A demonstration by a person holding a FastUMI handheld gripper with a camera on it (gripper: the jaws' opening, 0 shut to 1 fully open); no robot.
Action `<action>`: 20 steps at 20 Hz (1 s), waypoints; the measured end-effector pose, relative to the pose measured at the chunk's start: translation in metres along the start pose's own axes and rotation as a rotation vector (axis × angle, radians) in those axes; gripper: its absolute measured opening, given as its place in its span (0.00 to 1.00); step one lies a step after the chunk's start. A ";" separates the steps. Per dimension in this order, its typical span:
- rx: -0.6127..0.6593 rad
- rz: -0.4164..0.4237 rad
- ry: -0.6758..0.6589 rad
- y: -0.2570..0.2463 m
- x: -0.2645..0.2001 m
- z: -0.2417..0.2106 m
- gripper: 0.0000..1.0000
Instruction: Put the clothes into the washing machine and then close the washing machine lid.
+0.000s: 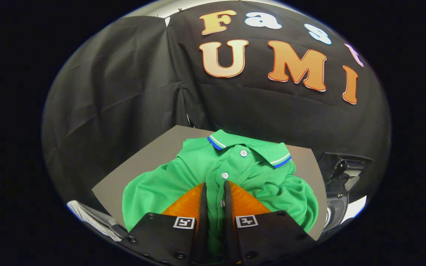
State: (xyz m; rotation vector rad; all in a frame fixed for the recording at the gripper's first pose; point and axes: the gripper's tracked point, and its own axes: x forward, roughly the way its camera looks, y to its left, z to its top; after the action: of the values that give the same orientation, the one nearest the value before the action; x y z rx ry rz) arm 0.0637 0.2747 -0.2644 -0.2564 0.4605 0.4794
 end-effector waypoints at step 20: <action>0.190 0.134 -0.080 -0.094 -0.101 0.025 0.18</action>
State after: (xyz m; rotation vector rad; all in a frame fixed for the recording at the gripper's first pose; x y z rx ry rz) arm 0.0404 0.1638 -0.1817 -0.0227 0.4432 0.5704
